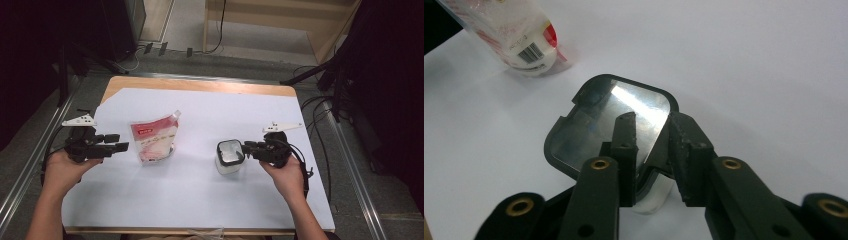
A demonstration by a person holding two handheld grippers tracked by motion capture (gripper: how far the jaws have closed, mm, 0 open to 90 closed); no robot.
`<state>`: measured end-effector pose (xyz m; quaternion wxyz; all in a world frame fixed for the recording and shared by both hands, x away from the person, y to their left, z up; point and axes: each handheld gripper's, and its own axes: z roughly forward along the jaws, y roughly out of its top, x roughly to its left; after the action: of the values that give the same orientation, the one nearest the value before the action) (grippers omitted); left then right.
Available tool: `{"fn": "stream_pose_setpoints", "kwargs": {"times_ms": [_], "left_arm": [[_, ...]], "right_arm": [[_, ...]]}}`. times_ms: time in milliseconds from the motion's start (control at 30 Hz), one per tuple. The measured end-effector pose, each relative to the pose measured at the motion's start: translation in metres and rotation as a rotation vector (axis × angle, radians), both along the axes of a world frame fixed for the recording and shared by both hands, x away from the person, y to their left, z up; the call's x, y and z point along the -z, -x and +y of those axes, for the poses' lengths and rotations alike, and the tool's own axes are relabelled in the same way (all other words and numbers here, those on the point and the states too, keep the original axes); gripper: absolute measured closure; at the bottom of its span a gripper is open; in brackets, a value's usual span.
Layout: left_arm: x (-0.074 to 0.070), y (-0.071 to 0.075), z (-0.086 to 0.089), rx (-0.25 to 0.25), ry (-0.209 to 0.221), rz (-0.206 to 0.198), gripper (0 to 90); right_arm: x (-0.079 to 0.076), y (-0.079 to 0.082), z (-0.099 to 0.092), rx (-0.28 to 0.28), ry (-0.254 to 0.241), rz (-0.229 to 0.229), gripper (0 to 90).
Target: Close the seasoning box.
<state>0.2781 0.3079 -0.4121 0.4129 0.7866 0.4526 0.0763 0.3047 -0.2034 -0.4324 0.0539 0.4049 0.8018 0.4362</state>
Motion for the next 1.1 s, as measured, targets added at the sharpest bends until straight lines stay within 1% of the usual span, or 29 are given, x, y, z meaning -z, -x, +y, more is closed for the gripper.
{"fn": "stream_pose_setpoints", "kwargs": {"times_ms": [133,233,400,500,667,767,833,900,933,1100], "left_arm": [[0.000,0.000,0.000,0.005,0.002,0.002,43.7],[0.000,0.000,-0.001,0.004,-0.002,0.002,43.7],[0.002,-0.001,-0.002,0.004,-0.008,-0.005,43.6],[0.002,-0.001,-0.003,0.002,-0.013,0.000,43.5],[0.003,-0.001,-0.004,0.002,-0.025,-0.003,43.3],[0.004,-0.002,-0.005,-0.003,-0.031,-0.006,43.3],[0.005,-0.002,-0.005,-0.004,-0.034,-0.009,43.3],[0.006,-0.002,-0.005,-0.006,-0.038,-0.009,43.3],[0.007,-0.002,-0.005,-0.012,-0.039,-0.009,43.3],[0.010,-0.004,-0.003,-0.028,-0.050,-0.001,43.1]], "right_arm": [[-0.001,-0.001,-0.008,0.022,-0.016,-0.015,65.2],[0.000,-0.002,-0.015,0.036,-0.029,-0.030,58.8],[0.005,-0.005,-0.025,0.047,-0.021,-0.052,50.8],[0.008,-0.007,-0.031,0.051,-0.021,-0.064,48.3],[0.013,-0.008,-0.040,0.068,-0.011,-0.069,45.2],[0.015,-0.010,-0.047,0.081,-0.006,-0.064,43.3],[0.018,-0.011,-0.050,0.095,-0.014,-0.062,42.3],[0.020,-0.013,-0.054,0.107,-0.019,-0.043,41.6],[0.021,-0.014,-0.055,0.113,-0.022,-0.041,41.5],[0.025,-0.016,-0.058,0.119,-0.006,-0.043,40.7]]}}
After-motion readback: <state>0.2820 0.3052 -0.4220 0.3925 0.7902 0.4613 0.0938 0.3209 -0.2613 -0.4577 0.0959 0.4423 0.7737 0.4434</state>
